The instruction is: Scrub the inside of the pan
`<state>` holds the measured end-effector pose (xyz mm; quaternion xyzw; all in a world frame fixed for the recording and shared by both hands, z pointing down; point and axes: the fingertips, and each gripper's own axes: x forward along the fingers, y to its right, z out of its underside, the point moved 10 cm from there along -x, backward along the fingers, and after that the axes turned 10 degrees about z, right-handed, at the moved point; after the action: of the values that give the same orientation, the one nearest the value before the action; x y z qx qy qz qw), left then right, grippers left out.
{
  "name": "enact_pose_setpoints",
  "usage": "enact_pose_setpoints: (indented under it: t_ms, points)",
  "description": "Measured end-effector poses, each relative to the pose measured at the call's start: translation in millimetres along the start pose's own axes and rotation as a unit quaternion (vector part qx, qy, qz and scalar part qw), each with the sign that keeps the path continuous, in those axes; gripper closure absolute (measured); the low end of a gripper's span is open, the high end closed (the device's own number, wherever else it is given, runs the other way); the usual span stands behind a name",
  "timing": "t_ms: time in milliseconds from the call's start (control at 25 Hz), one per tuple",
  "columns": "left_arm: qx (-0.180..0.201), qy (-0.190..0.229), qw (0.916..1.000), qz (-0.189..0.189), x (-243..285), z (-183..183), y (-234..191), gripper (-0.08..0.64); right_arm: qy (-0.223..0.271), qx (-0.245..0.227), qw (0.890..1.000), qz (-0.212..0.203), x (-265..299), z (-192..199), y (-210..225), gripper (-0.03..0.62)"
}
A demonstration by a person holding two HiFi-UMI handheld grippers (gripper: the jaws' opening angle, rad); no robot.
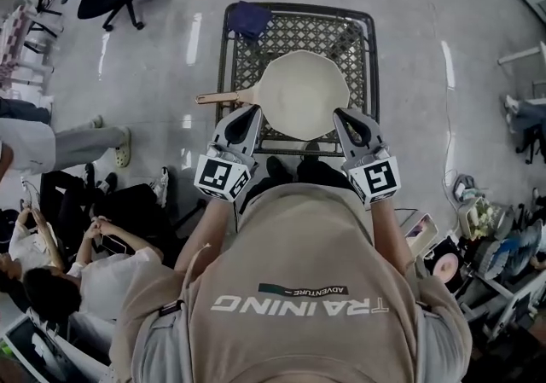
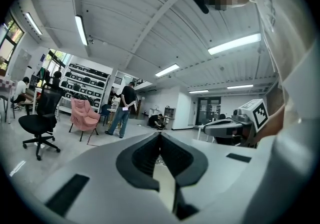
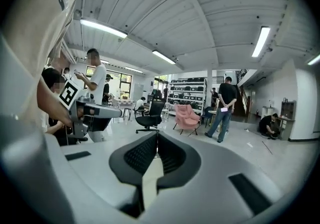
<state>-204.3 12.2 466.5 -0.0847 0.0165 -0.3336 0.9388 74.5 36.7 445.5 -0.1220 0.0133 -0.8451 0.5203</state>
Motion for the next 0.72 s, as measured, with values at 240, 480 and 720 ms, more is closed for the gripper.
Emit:
enact_pose_setpoints:
  t_ms: [240,480,720]
  points:
    - [-0.002,-0.003,0.9999,-0.012,20,-10,2,0.542,0.008,-0.016,0.999,-0.035,23,4,20,0.574]
    - [0.020,-0.011,0.9995,-0.022,48,-31,-3,0.542,0.014,0.015,0.999,-0.038,42,7,64,0.574]
    - [-0.013,-0.008,0.9982,-0.058,75,-33,7,0.541,0.022,0.048,0.998,-0.046,43,28,112,0.574]
